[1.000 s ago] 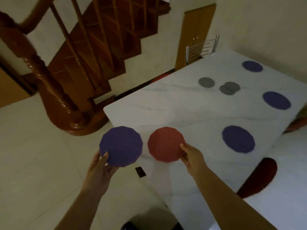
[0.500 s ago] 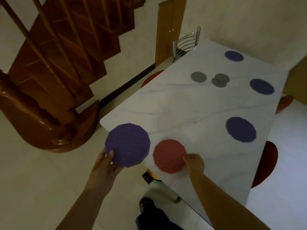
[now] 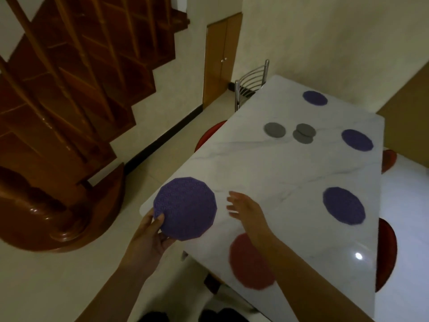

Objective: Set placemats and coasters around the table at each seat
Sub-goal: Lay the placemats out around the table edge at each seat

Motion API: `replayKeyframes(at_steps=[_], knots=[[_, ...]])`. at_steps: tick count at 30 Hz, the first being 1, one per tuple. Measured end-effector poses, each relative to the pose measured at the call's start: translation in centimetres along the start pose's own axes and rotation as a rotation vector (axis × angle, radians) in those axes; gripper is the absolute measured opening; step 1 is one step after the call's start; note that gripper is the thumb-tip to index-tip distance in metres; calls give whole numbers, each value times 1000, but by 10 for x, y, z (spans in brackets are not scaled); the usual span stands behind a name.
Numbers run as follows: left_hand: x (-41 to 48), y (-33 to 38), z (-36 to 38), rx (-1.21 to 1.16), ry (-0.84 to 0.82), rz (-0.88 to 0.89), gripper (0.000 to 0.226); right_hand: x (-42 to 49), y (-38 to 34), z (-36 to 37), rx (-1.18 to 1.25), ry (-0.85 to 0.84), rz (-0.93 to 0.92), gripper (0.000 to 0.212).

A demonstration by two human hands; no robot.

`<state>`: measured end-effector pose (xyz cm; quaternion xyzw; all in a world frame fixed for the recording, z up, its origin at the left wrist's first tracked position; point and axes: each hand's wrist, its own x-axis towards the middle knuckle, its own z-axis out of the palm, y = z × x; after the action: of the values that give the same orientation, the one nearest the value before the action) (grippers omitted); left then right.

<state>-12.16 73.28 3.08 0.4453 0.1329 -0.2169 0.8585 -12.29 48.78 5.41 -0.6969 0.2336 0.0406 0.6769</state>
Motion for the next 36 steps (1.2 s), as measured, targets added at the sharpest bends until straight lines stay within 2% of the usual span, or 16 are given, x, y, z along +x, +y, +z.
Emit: replayKeyframes(at_steps=[2,5,12,16,22,29,36], knots=[[18,17,-14,4,6,-19,43,6,-14,33,-48,-78,-23,32],[46,49,-41,39,-1,-52,45,17,-26,81,-52,-83,-52,35],[99,148,-102,113,-118,-141,52,39,-47,193,78,106,-34,31],[134,190,-117,152,-202,-187,54,62,-57,231,35,181,-10,41],[205,220,-111,139,-273,-278,52,117,-80,240,43,304,-24,34],[287,232,-71,170,-344,-347,47,179,-104,218,58,426,-36,31],[354,240,-25,229,-472,-486,49,214,-113,205,88,592,10,41]])
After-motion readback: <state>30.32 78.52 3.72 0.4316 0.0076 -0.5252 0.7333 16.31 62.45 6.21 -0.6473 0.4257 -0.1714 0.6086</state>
